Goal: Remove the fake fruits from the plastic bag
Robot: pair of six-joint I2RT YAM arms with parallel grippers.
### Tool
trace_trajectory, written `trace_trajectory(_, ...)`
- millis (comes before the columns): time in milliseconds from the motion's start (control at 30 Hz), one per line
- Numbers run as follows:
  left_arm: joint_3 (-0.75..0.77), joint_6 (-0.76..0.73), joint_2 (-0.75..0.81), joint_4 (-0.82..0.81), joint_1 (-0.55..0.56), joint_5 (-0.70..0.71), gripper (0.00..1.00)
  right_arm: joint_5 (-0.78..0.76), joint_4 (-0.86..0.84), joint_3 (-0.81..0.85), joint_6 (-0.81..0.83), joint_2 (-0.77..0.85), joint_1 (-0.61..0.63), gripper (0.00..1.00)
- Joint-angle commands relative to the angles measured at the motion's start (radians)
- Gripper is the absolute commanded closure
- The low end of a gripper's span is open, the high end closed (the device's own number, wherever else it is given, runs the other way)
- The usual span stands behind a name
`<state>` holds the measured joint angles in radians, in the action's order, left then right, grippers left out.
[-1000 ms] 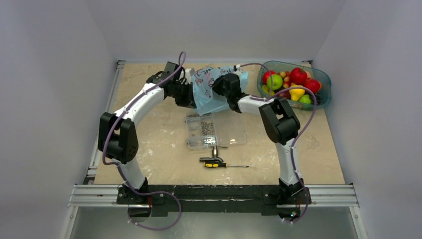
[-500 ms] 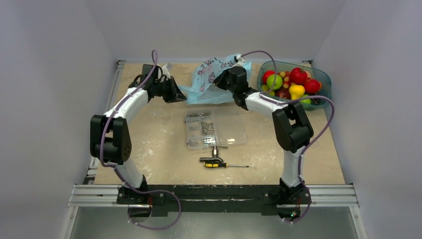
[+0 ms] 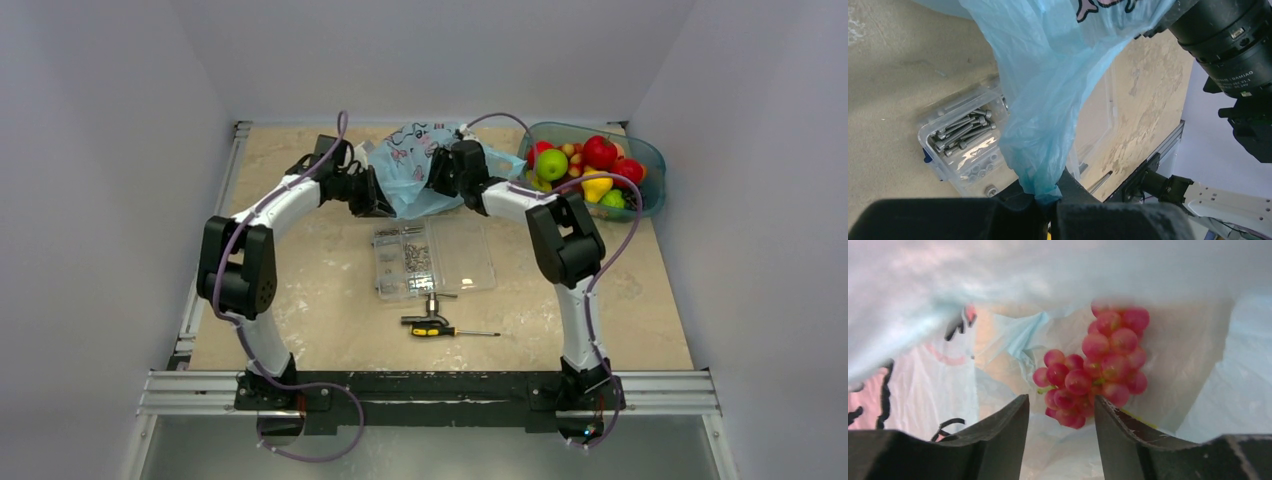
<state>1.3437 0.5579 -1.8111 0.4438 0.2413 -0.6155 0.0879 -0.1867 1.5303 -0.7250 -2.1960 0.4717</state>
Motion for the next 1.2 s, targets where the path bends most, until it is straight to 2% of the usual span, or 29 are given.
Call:
trace_trajectory(0,0.034,0.002,0.007,-0.001,-0.008,0.015,1.0,-0.072,-0.055,-0.096,0.005,0.131,0.013,0.47)
trace_trajectory(133,0.031,0.002,0.019,0.001,-0.008,0.023,1.0,-0.231,-0.148,-0.264,-0.083,0.24,0.028,0.41)
trace_trajectory(267,0.028,-0.006,0.03,0.002,-0.008,0.026,1.0,-0.308,-0.195,-0.295,-0.166,0.233,0.029,0.4)
trace_trajectory(400,0.034,-0.017,0.029,0.014,-0.004,0.029,1.0,-0.27,-0.162,-0.169,-0.18,0.138,0.03,0.4)
trace_trajectory(567,0.037,-0.015,0.02,0.013,0.0,0.019,1.0,-0.342,-0.149,-0.085,-0.198,0.054,0.033,0.4)
trace_trajectory(833,0.038,-0.009,0.013,0.012,0.003,0.009,1.0,-0.423,-0.101,0.079,-0.089,-0.061,0.047,0.41)
trace_trajectory(933,0.044,-0.006,0.012,0.013,0.001,0.008,1.0,-0.465,-0.093,0.12,-0.033,-0.085,0.064,0.47)
trace_trajectory(1000,0.046,-0.007,0.012,0.013,0.002,0.005,1.0,-0.487,-0.092,0.144,0.009,-0.101,0.08,0.57)
trace_trajectory(1100,0.047,-0.008,0.012,0.017,0.001,0.006,1.0,-0.52,-0.076,0.174,0.042,-0.115,0.096,0.77)
trace_trajectory(1167,0.049,-0.01,0.012,0.019,0.0,0.007,1.0,-0.54,-0.074,0.184,0.06,-0.122,0.105,0.82)
